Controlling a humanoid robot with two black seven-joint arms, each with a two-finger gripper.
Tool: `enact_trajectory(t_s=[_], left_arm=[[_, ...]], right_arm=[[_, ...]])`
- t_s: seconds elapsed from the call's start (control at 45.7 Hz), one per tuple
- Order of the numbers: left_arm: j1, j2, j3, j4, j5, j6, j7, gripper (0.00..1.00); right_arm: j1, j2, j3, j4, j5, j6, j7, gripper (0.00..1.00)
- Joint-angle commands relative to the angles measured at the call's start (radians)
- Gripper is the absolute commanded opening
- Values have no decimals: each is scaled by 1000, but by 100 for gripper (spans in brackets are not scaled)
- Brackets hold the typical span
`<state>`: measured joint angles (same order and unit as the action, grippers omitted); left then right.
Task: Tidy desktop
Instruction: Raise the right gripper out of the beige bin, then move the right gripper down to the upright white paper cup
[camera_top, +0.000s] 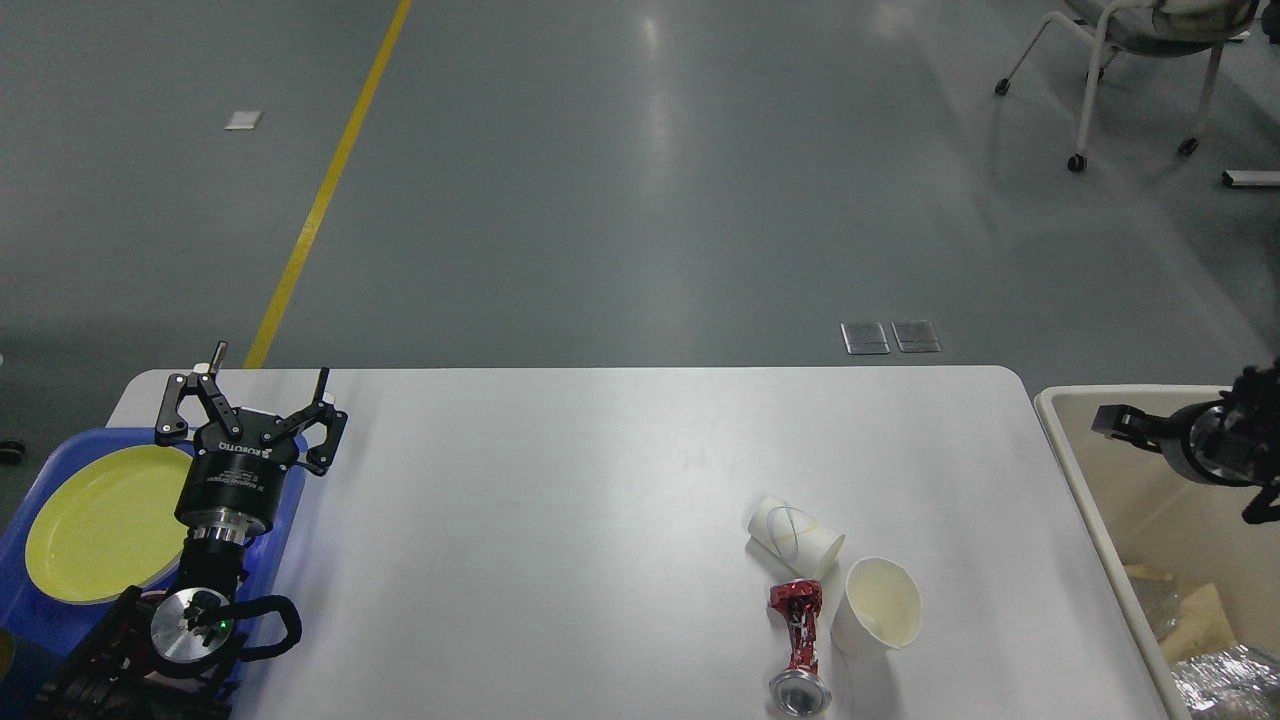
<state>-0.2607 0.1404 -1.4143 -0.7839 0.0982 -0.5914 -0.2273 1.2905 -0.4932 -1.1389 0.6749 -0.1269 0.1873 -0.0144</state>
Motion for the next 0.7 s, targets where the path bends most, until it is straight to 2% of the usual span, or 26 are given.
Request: enact_trajectory(t_s=[0.0, 0.109, 0.328, 0.394, 0.678], left_arm=[[0, -1, 0, 0, 0, 1, 0, 96], [0, -1, 0, 0, 0, -1, 0, 96], [0, 1, 0, 0, 0, -1, -1, 96], [0, -1, 0, 0, 0, 1, -1, 96], [0, 1, 0, 0, 0, -1, -1, 96]], right_arm=[[288, 8, -85, 195, 1, 139, -15, 100], [475, 34, -148, 288, 3, 274, -32, 100], [841, 148, -220, 446, 10, 685, -32, 100], [932, 174, -213, 479, 15, 773, -30, 100], [1246, 239, -197, 813, 91, 773, -33, 100]])
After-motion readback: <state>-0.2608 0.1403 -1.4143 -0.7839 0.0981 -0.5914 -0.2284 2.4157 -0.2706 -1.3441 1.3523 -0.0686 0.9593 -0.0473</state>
